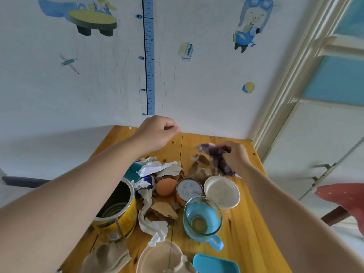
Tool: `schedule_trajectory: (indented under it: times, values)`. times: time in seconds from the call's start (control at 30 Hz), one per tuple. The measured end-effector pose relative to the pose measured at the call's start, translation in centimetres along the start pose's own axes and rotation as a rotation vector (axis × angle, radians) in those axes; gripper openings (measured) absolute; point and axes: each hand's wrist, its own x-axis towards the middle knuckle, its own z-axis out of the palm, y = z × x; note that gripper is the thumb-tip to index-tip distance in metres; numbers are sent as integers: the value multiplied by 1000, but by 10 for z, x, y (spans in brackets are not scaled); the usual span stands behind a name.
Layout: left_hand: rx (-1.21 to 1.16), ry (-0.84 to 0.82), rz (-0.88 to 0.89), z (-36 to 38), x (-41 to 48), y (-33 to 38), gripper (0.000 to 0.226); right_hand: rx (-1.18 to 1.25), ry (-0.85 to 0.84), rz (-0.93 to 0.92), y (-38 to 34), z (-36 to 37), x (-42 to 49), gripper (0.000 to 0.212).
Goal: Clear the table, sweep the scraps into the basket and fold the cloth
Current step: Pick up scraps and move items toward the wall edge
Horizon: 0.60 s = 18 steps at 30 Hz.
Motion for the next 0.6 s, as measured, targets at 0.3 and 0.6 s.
schedule_trajectory:
  times: [0.3,0.6]
  values:
    - [-65,-3,22,10,-17,28,25,287,371,290,21,-38,-31,54]
    - [6,48,91,28,-43,48,26,-70,204,275,44,-46,-76,35]
